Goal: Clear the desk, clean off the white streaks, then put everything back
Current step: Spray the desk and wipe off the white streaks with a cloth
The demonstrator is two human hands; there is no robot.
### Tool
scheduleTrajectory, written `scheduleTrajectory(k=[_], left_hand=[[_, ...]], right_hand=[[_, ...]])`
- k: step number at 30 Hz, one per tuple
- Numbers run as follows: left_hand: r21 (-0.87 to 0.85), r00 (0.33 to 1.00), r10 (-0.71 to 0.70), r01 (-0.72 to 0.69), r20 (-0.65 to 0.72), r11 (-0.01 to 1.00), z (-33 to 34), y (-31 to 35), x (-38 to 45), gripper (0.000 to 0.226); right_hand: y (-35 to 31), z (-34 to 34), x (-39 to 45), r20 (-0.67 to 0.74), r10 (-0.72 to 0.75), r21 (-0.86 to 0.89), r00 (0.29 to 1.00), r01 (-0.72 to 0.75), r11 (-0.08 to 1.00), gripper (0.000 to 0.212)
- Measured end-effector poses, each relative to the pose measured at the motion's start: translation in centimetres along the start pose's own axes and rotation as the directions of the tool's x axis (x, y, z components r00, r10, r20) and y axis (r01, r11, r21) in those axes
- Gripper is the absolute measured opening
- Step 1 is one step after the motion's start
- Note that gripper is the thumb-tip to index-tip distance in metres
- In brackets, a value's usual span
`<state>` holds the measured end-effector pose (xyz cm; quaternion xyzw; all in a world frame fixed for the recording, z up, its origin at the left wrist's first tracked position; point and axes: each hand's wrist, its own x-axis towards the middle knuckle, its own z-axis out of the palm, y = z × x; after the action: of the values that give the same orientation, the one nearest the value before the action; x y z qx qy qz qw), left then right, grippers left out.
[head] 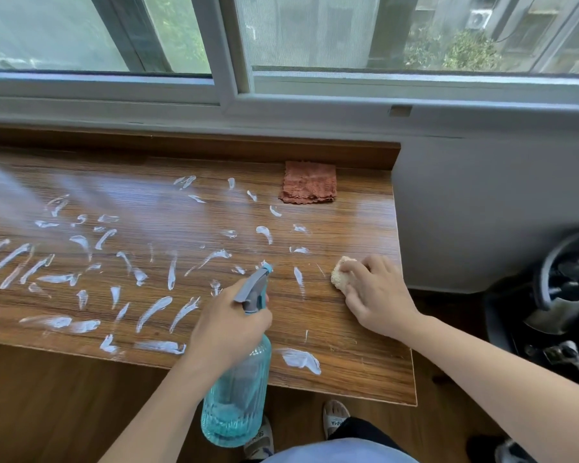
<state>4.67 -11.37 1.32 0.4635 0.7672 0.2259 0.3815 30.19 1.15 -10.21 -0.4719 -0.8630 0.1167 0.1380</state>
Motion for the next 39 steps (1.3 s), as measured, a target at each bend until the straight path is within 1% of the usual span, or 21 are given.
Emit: scheduleTrajectory(k=[2, 3, 4, 7, 9, 11, 13, 16, 18, 20, 23, 24, 26, 28, 31, 33, 34, 35, 36, 39], left_hand=[[0.01, 0.999, -0.035, 0.035, -0.013, 0.999, 0.1, 0.3, -0.2, 0.013], [-0.002, 0.999, -0.046, 0.045, -0.007, 0.999, 0.1, 0.4, -0.2, 0.01], [-0.01, 0.999, -0.054, 0.054, 0.004, 0.998, 0.1, 0.6, -0.2, 0.005], [-0.031, 0.998, -0.06, 0.061, 0.031, 0.998, 0.1, 0.8, -0.3, 0.013], [-0.055, 0.998, -0.057, 0.058, 0.01, 0.997, 0.0, 0.9, -0.2, 0.012], [-0.059, 0.999, -0.044, 0.042, -0.032, 0.997, -0.5, 0.9, 0.0, 0.012], [-0.058, 0.999, -0.017, 0.015, -0.041, 0.998, -1.2, 0.9, 0.4, 0.015], [-0.082, 1.0, -0.004, 0.002, -0.024, 0.997, -2.7, 0.6, 1.3, 0.018], [-0.071, 1.0, 0.01, -0.01, -0.007, 0.997, -3.7, 0.2, 2.0, 0.019], [-0.063, 0.999, 0.044, -0.043, 0.009, 0.997, -4.7, -0.3, 2.7, 0.022], [-0.058, 0.996, 0.09, -0.088, 0.02, 0.994, -6.1, -1.2, 3.7, 0.022], [-0.049, 0.994, 0.106, -0.105, 0.023, 0.993, -6.6, -1.3, 4.0, 0.021], [-0.043, 0.991, 0.13, -0.128, 0.04, 0.991, -7.4, -1.6, 4.4, 0.019], [-0.041, 0.987, 0.141, -0.139, 0.073, 0.989, -8.1, -1.7, 4.4, 0.02], [-0.04, 0.982, 0.16, -0.157, 0.096, 0.987, -8.7, -2.1, 4.3, 0.018], [-0.031, 0.983, 0.156, -0.154, 0.092, 0.988, -8.8, -2.4, 4.4, 0.014], [-0.03, 0.984, 0.149, -0.147, 0.094, 0.989, -8.7, -2.5, 4.4, 0.012], [-0.038, 0.985, 0.142, -0.139, 0.093, 0.99, -8.6, -2.6, 4.4, 0.012], [-0.052, 0.986, 0.139, -0.134, 0.091, 0.99, -8.5, -2.6, 4.4, 0.012], [-0.073, 0.987, 0.139, -0.133, 0.085, 0.988, -8.0, -2.5, 4.4, 0.02]], right_hand=[[0.1, 0.0, 0.8, 0.002, 0.0, -0.011, 1.0, 0.0, 1.0, 0.039], [0.2, 0.1, 1.5, 0.003, 0.015, 0.0, 1.0, -0.015, 1.0, 0.037], [0.3, 0.1, 2.3, -0.006, 0.039, 0.016, 0.999, -0.039, 0.999, 0.036], [0.5, 0.3, 5.0, -0.049, 0.154, 0.041, 0.987, -0.153, 0.987, 0.031], [0.3, 0.5, 7.1, -0.065, 0.221, 0.055, 0.973, -0.217, 0.975, 0.027], [-0.3, 1.1, 9.3, -0.072, 0.246, 0.055, 0.967, -0.242, 0.969, 0.023], [-1.2, 1.9, 12.0, -0.053, 0.217, 0.026, 0.975, -0.216, 0.976, 0.023], [-2.8, 2.7, 15.5, 0.022, 0.157, -0.009, 0.987, -0.157, 0.988, 0.026], [-3.6, 2.4, 15.9, 0.045, 0.149, -0.018, 0.988, -0.148, 0.989, 0.029], [-4.3, 2.0, 13.8, 0.065, 0.087, 0.012, 0.994, -0.088, 0.996, 0.026], [-5.2, 1.8, 7.8, 0.094, -0.08, 0.088, 0.992, 0.072, 0.994, 0.023], [-5.3, 1.9, 6.1, 0.086, -0.109, 0.112, 0.99, 0.099, 0.989, 0.023], [-4.8, 2.2, 5.0, 0.083, -0.118, 0.107, 0.99, 0.109, 0.988, 0.024], [-4.2, 2.5, 7.0, 0.066, -0.045, 0.084, 0.997, 0.04, 0.996, 0.025], [-3.6, 2.8, 12.8, -0.061, 0.15, 0.107, 0.987, -0.143, 0.984, 0.024], [-3.9, 3.1, 15.9, -0.086, 0.249, 0.048, 0.965, -0.246, 0.968, 0.026], [-4.4, 3.2, 16.6, -0.085, 0.269, 0.012, 0.959, -0.269, 0.963, 0.027], [-5.1, 3.2, 16.6, -0.078, 0.264, -0.004, 0.961, -0.265, 0.964, 0.028], [-5.7, 3.3, 15.9, -0.063, 0.227, -0.006, 0.972, -0.227, 0.974, 0.028], [-6.6, 3.1, 10.5, 0.007, -0.013, 0.079, 1.0, 0.012, 0.997, 0.025]])
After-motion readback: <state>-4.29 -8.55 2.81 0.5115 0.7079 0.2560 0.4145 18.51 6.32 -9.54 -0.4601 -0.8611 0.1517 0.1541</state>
